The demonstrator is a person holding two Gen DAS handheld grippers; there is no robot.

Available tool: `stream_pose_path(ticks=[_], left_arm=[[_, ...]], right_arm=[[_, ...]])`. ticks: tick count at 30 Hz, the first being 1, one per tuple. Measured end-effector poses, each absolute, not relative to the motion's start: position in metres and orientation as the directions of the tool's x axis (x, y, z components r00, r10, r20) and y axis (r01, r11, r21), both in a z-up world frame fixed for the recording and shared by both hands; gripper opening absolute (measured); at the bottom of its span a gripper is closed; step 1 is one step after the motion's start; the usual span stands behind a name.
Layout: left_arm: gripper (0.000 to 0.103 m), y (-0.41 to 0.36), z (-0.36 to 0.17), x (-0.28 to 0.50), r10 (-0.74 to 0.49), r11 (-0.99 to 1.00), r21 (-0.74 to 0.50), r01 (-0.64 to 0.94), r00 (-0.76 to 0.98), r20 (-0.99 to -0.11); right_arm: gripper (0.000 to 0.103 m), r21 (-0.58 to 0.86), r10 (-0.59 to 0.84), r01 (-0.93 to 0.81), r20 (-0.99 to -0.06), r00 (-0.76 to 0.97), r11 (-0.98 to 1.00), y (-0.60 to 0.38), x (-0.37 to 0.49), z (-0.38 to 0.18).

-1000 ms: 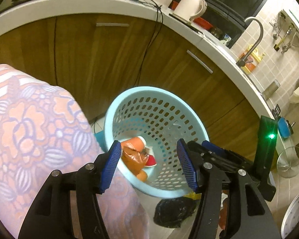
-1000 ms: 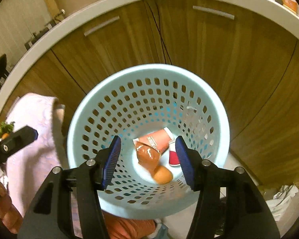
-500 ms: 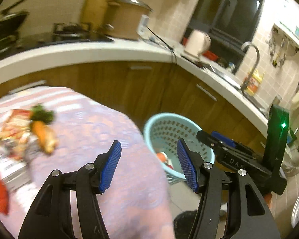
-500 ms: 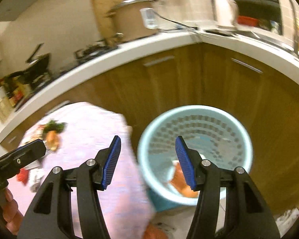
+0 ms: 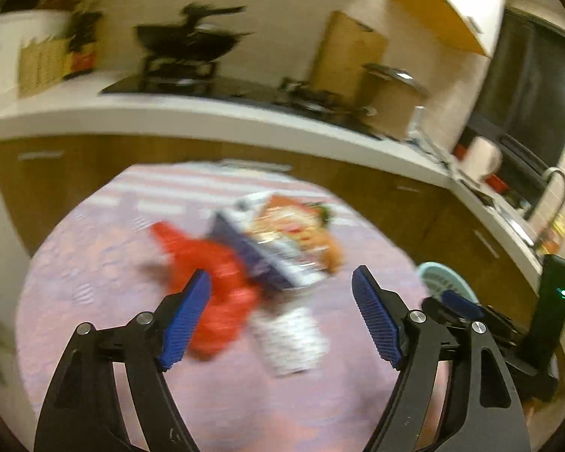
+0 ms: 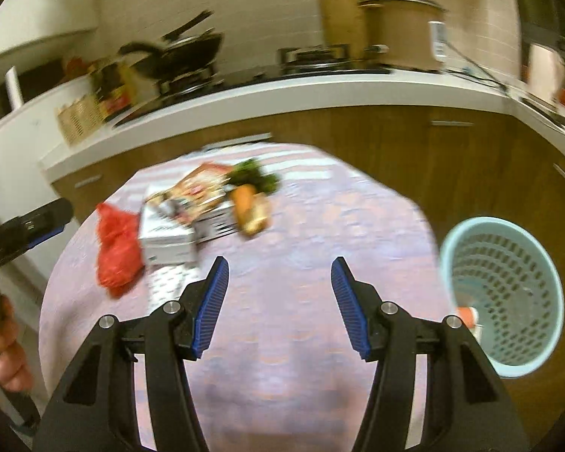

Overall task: Collect trash
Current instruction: 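Move both open tools back toward the table, then grasp the red plastic bag with the left tool while the right tool grasps the white heart-patterned package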

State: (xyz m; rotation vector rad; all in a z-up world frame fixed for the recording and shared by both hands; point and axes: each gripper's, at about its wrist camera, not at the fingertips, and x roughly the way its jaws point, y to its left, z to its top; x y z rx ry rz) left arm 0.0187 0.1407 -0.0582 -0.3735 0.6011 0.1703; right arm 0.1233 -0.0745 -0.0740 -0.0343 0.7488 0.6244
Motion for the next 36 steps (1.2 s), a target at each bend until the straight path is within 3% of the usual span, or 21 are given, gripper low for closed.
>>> stream_pose_path(ticks=[11, 14, 16, 21, 24, 31, 33, 35, 36], left_arm=[[0.076, 0.189, -0.126, 0.057, 0.026, 0.894, -0.292, -0.339, 0.692, -0.722], [0.075, 0.19, -0.132, 0.063, 0.002, 0.897, -0.308, -0.316, 0.702, -0.712], [0.07, 0.19, -0.134, 0.069, -0.003, 0.897, -0.312, -0.312, 0.703, -0.712], [0.044, 0.19, -0.14, 0.068, -0.044, 0.896, -0.349, -0.276, 0.726, -0.686], [0.037, 0.194, -0.14, 0.06, -0.063, 0.882, -0.386, -0.271, 0.743, -0.666], [0.035, 0.203, -0.128, 0.044, -0.059, 0.87, -0.413, -0.271, 0.774, -0.63], [0.035, 0.204, -0.123, 0.038, -0.058, 0.869, -0.418, -0.266, 0.783, -0.619], [0.035, 0.205, -0.118, 0.032, -0.058, 0.867, -0.424, -0.263, 0.791, -0.609], [0.035, 0.205, -0.115, 0.029, -0.056, 0.865, -0.427, -0.263, 0.795, -0.604]], right_arm=[[0.053, 0.242, 0.58, -0.612, -0.684, 0.443, 0.753, -0.014, 0.116, -0.105], [0.053, 0.231, 0.57, -0.621, -0.703, 0.425, 0.749, -0.008, 0.117, -0.11], [0.053, 0.222, 0.556, -0.626, -0.724, 0.408, 0.748, -0.001, 0.118, -0.115], [0.063, 0.214, 0.547, -0.645, -0.749, 0.373, 0.734, 0.018, 0.119, -0.122], [0.064, 0.204, 0.535, -0.657, -0.769, 0.351, 0.725, 0.036, 0.121, -0.126], [0.067, 0.142, 0.461, -0.653, -0.816, 0.348, 0.744, 0.063, 0.127, -0.139], [0.059, 0.101, 0.448, -0.668, -0.812, 0.373, 0.737, 0.067, 0.12, -0.139], [0.03, 0.129, 0.484, -0.698, -0.806, 0.339, 0.704, 0.067, 0.114, -0.136], [0.025, 0.138, 0.494, -0.705, -0.804, 0.33, 0.695, 0.066, 0.111, -0.134]])
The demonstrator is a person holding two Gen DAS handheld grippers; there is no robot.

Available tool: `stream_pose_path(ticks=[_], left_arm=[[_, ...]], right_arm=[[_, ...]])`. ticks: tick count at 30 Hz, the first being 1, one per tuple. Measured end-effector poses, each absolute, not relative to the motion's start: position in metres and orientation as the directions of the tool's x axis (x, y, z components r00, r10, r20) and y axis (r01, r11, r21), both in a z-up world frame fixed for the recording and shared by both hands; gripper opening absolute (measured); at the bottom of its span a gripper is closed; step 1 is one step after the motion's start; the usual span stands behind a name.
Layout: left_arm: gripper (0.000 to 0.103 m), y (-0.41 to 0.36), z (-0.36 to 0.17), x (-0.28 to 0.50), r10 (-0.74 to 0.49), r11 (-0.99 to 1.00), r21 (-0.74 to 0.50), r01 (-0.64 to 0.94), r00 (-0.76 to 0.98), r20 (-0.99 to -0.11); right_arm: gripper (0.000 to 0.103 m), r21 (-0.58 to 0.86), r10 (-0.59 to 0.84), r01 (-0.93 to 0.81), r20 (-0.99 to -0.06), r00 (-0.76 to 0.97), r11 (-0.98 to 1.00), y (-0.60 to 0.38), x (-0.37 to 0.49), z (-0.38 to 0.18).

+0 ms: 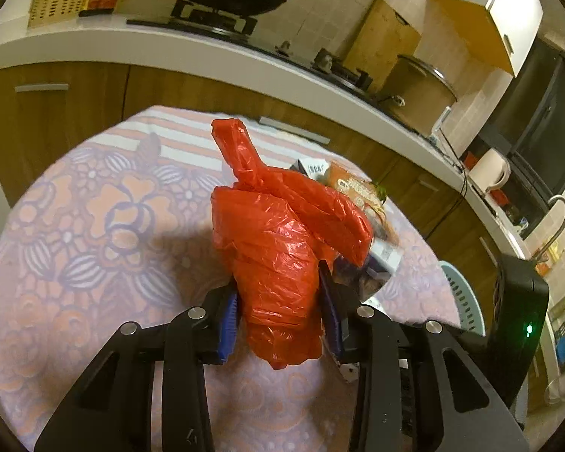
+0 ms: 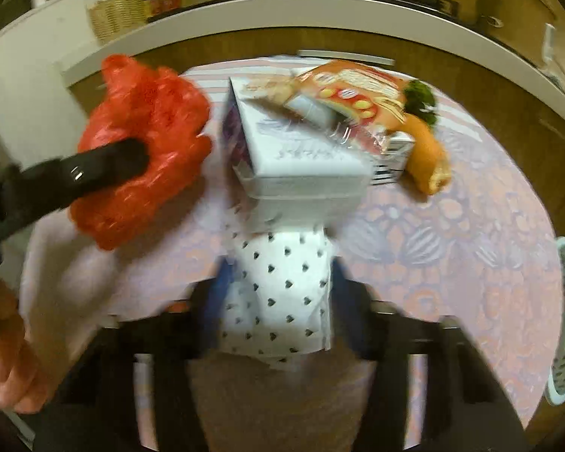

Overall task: Collect trash
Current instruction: 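Grasp the red plastic bag with the left tool while the right tool grasps the white heart-patterned package, then carry the red bag and white package over the blue basket and release both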

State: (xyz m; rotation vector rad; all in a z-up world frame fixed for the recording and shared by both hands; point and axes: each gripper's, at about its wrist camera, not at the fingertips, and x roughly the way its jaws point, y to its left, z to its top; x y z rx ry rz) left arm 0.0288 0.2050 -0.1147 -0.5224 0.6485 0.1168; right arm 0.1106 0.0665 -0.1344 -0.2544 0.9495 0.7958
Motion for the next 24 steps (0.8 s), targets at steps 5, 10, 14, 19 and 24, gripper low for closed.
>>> stream_pose_path(ticks=[5, 10, 14, 19, 24], left_arm=[[0.035, 0.203, -0.096, 0.016, -0.061, 0.865, -0.439, -0.242, 0.819, -0.571], [0.035, 0.186, -0.079, 0.009, -0.075, 0.883, -0.425, -0.198, 0.836, -0.544], [0.035, 0.162, -0.066, 0.01, -0.109, 0.899, -0.414, -0.141, 0.844, -0.525], [0.035, 0.126, -0.049, 0.021, -0.175, 0.914, -0.403, -0.049, 0.849, -0.498], [0.035, 0.082, -0.032, 0.039, -0.226, 0.929, -0.368, 0.038, 0.847, -0.481]], right_arm=[[0.019, 0.135, 0.517, -0.74, -0.796, 0.316, 0.66, 0.048, 0.086, -0.125], [0.019, 0.154, 0.541, -0.747, -0.782, 0.308, 0.647, 0.019, 0.07, -0.112], [0.019, 0.16, 0.555, -0.72, -0.753, 0.354, 0.675, -0.012, 0.065, -0.096], [0.019, 0.17, 0.561, -0.663, -0.704, 0.436, 0.729, -0.054, 0.073, -0.067], [0.019, 0.16, 0.525, -0.579, -0.653, 0.545, 0.8, -0.11, 0.092, -0.041]])
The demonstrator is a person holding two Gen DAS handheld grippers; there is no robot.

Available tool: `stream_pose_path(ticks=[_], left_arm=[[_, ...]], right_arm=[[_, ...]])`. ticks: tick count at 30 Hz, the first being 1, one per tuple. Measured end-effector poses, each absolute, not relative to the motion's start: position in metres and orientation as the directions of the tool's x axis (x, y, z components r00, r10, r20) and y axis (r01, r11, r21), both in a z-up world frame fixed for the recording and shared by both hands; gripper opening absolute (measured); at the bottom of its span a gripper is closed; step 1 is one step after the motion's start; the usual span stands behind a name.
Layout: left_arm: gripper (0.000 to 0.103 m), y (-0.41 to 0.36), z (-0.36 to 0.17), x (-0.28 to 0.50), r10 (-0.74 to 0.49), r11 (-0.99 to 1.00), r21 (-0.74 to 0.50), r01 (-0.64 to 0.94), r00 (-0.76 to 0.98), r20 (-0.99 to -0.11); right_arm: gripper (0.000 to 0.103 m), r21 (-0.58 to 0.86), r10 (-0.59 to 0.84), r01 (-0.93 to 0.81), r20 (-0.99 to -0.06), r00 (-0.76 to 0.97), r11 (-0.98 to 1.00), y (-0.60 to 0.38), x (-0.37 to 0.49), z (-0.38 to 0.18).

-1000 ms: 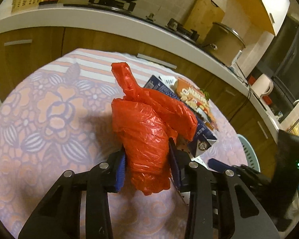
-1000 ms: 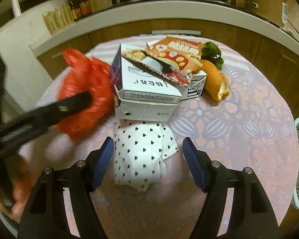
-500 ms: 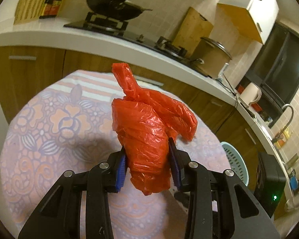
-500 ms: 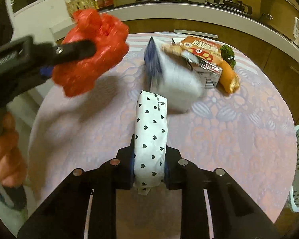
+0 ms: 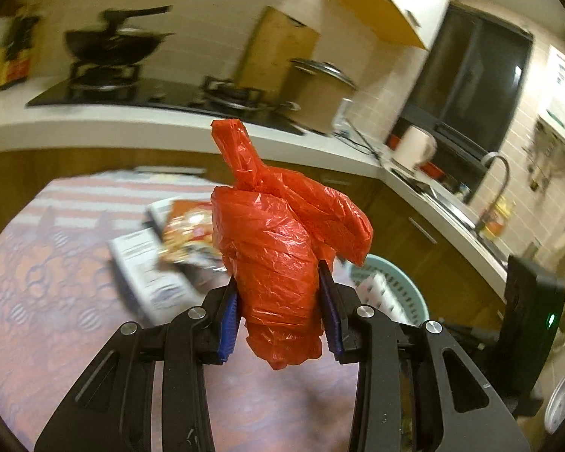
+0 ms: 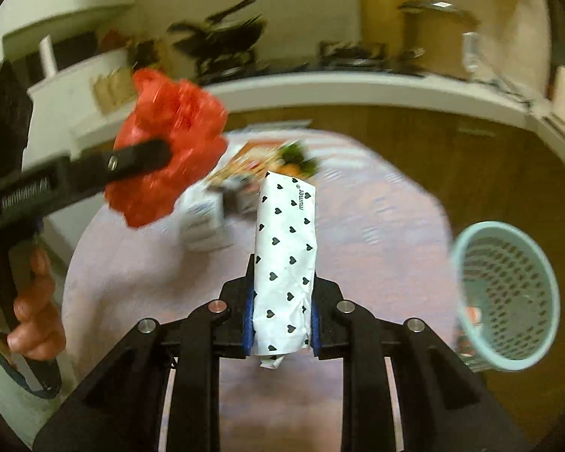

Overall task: Collect trash
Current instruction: 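Carry the red bag and white package over the blue basket and release both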

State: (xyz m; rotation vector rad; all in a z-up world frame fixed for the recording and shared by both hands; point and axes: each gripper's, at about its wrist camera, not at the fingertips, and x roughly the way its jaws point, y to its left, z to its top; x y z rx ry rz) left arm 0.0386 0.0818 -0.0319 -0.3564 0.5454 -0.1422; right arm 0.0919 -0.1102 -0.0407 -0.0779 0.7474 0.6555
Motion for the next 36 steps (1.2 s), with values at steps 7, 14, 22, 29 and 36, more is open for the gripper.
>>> stream_pose_path(ticks=[7, 14, 22, 29, 36], left_arm=[[0.035, 0.01, -0.022, 0.079, -0.32, 0.93, -0.329, 0.166, 0.807, -0.496], [0.035, -0.069, -0.029, 0.127, -0.411, 0.908, -0.308, 0.283, 0.74, -0.532], [0.035, -0.134, -0.073, 0.189, -0.481, 0.877, -0.332, 0.347, 0.63, -0.61], [0.036, -0.167, -0.121, 0.237, -0.495, 0.868, -0.36, 0.343, 0.534, -0.686], [0.042, -0.181, -0.151, 0.261, -0.48, 0.874, -0.355, 0.331, 0.484, -0.732]], right_arm=[[0.019, 0.133, 0.417, -0.435, -0.621, 0.664, 0.891, -0.184, 0.119, -0.026], [0.019, 0.107, 0.29, -0.291, -0.638, 0.713, 0.951, -0.252, 0.148, -0.034], [0.019, 0.126, 0.198, -0.156, -0.727, 0.657, 0.98, -0.313, 0.19, -0.091], [0.021, 0.176, 0.19, -0.082, -0.791, 0.582, 0.981, -0.335, 0.22, -0.137], [0.022, 0.191, 0.188, -0.049, -0.825, 0.532, 0.98, -0.344, 0.244, -0.165]])
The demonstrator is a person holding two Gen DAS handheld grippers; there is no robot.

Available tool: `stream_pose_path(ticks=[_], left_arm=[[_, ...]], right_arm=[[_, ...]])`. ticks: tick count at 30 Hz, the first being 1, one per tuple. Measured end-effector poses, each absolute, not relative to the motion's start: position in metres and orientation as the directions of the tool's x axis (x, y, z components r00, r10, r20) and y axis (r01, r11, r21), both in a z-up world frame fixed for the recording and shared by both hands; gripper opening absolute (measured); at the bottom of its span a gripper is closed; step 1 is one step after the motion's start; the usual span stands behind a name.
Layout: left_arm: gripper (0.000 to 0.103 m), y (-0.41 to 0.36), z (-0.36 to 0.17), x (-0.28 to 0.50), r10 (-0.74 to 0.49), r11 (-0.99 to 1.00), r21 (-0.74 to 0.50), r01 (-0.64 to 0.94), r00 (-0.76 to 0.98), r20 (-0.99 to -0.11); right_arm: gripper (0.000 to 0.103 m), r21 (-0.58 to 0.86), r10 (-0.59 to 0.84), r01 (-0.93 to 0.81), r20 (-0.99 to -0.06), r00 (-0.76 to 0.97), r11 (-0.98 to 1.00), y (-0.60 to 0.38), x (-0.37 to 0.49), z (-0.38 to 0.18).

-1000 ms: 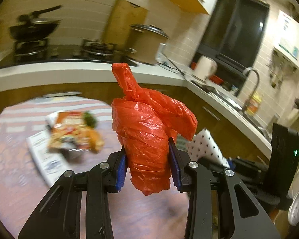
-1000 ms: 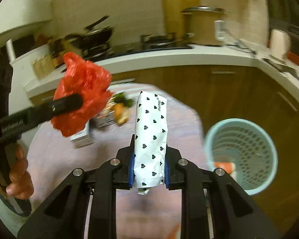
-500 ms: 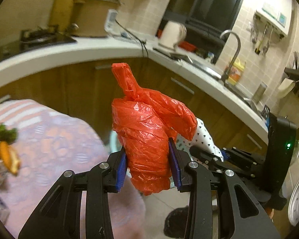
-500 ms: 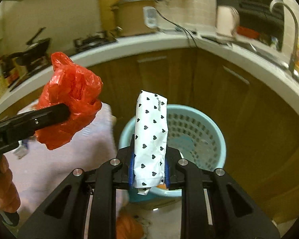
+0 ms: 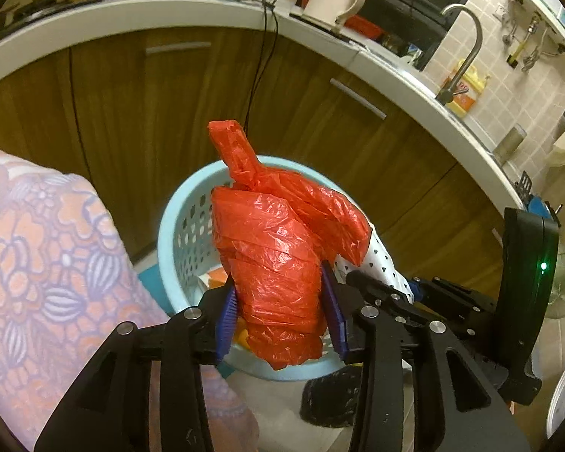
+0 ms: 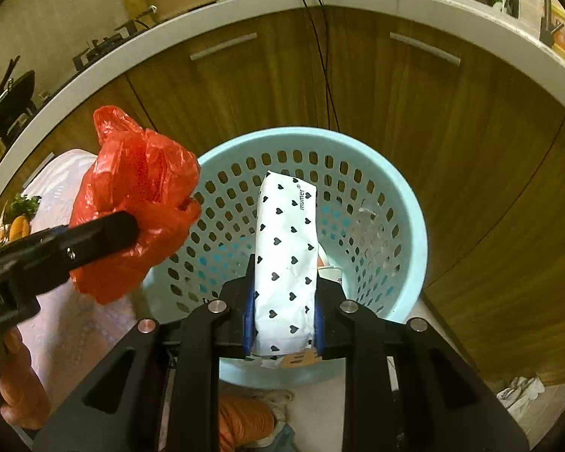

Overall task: Collect trash
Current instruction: 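Carry the red bag and white package over the blue basket and release both, then move both open tools back toward the remaining boxes on the table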

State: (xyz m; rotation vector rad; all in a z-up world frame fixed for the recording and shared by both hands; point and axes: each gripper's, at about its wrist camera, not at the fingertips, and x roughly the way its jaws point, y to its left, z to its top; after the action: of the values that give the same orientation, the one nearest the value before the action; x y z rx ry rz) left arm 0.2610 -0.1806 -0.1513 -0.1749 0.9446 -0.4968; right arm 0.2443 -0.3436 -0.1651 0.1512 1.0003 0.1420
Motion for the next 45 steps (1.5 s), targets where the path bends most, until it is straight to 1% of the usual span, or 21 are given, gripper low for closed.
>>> stream_pose_path(ticks=[2, 3, 4, 5, 10, 17, 20, 26, 28, 32, 34, 37, 41, 45], left_arm=[[0.053, -0.18, -0.155, 0.263, -0.464, 0.884, -0.349, 0.312, 0.489, -0.739], [0.059, -0.177, -0.156, 0.263, -0.457, 0.888, -0.349, 0.3, 0.495, -0.739], [0.06, -0.175, -0.155, 0.264, -0.456, 0.889, -0.351, 0.294, 0.498, -0.737], [0.06, -0.173, -0.155, 0.264, -0.455, 0.889, -0.352, 0.291, 0.5, -0.736], [0.064, -0.163, -0.148, 0.261, -0.451, 0.892, -0.351, 0.283, 0.518, -0.727], [0.064, -0.148, -0.133, 0.25, -0.456, 0.89, -0.364, 0.274, 0.548, -0.701], [0.064, -0.142, -0.122, 0.239, -0.449, 0.893, -0.357, 0.274, 0.573, -0.685], [0.064, -0.111, -0.091, 0.204, -0.393, 0.918, -0.316, 0.241, 0.66, -0.64], [0.067, -0.096, -0.083, 0.19, -0.363, 0.929, -0.303, 0.214, 0.689, -0.628], [0.075, -0.059, -0.072, 0.159, -0.269, 0.954, -0.276, 0.12, 0.753, -0.6], [0.077, -0.036, -0.073, 0.139, -0.173, 0.97, -0.241, 0.03, 0.783, -0.598], [0.077, 0.0, -0.077, 0.112, -0.014, 0.972, -0.195, -0.129, 0.8, -0.6], [0.08, 0.057, -0.085, 0.079, 0.145, 0.923, -0.206, -0.326, 0.788, -0.598], [0.08, 0.091, -0.097, 0.067, 0.201, 0.885, -0.212, -0.414, 0.751, -0.629]], right_arm=[[0.026, 0.198, 0.191, -0.043, -0.83, 0.523, 0.979, -0.343, 0.25, -0.169], [0.039, 0.2, 0.187, -0.032, -0.833, 0.52, 0.979, -0.344, 0.252, -0.172], [0.062, 0.201, 0.183, -0.023, -0.832, 0.524, 0.979, -0.344, 0.253, -0.171], [0.065, 0.204, 0.182, -0.019, -0.828, 0.53, 0.979, -0.345, 0.254, -0.172], [0.065, 0.223, 0.189, -0.001, -0.822, 0.537, 0.975, -0.351, 0.254, -0.17], [0.065, 0.218, 0.191, -0.021, -0.802, 0.565, 0.976, -0.344, 0.246, -0.153], [0.065, 0.214, 0.204, -0.055, -0.779, 0.592, 0.975, -0.333, 0.239, -0.139], [0.065, 0.224, 0.266, -0.148, -0.725, 0.635, 0.963, -0.298, 0.224, -0.109], [0.065, 0.228, 0.295, -0.188, -0.704, 0.646, 0.955, -0.28, 0.217, -0.1], [0.065, 0.274, 0.372, -0.252, -0.668, 0.644, 0.928, -0.241, 0.202, -0.097], [0.065, 0.266, 0.394, -0.291, -0.66, 0.639, 0.919, -0.213, 0.193, -0.102], [0.065, 0.267, 0.434, -0.35, -0.666, 0.607, 0.898, -0.174, 0.185, -0.111], [0.065, 0.262, 0.453, -0.386, -0.681, 0.575, 0.885, -0.13, 0.181, -0.12], [0.065, 0.254, 0.455, -0.405, -0.702, 0.548, 0.878, -0.101, 0.181, -0.129]])
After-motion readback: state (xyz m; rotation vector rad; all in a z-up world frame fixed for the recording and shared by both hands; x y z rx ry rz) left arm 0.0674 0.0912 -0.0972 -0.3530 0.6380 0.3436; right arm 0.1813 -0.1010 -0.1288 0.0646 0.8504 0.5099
